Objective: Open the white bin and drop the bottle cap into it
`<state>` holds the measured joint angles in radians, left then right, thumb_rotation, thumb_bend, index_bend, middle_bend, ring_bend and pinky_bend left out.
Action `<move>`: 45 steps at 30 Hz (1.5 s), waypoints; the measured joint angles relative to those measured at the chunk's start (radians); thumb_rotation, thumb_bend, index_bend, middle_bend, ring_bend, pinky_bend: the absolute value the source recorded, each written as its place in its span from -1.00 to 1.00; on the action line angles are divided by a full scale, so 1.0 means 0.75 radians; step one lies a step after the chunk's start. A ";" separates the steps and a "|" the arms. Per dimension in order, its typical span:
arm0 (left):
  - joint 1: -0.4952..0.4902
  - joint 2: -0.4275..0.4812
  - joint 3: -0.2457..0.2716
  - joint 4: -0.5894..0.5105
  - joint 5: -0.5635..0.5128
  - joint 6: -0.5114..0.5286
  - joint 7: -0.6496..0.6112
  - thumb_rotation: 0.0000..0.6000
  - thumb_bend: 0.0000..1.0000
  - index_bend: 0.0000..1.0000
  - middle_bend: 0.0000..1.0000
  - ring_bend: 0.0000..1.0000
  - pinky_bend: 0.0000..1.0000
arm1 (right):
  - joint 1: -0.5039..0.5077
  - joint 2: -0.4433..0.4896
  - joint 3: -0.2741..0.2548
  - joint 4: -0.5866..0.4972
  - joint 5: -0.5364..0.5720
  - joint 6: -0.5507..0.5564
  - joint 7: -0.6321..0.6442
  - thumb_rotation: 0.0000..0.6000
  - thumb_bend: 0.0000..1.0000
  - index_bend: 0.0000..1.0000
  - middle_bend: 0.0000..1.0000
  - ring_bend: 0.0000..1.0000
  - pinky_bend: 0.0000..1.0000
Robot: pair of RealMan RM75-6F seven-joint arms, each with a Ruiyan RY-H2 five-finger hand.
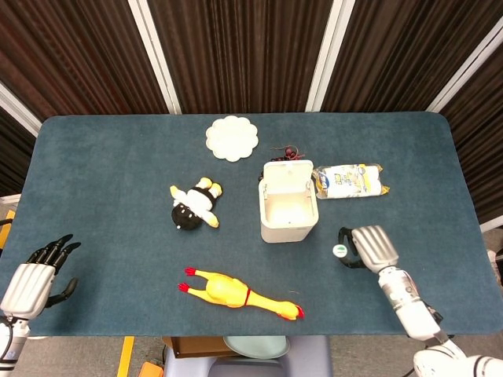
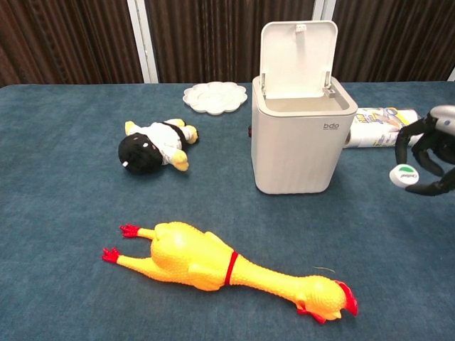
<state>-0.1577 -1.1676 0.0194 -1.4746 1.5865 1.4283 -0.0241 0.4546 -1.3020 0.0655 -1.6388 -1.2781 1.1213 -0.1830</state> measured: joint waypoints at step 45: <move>-0.005 0.004 0.005 -0.002 -0.012 -0.023 0.010 1.00 -0.22 -0.66 -0.82 -0.71 -0.48 | 0.273 -0.054 0.289 -0.079 0.244 0.038 -0.199 1.00 -0.95 -0.56 0.72 0.82 1.00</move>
<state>-0.1613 -1.1643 0.0231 -1.4764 1.5777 1.4107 -0.0167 0.6596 -1.3423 0.2823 -1.6981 -1.0950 1.1496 -0.3320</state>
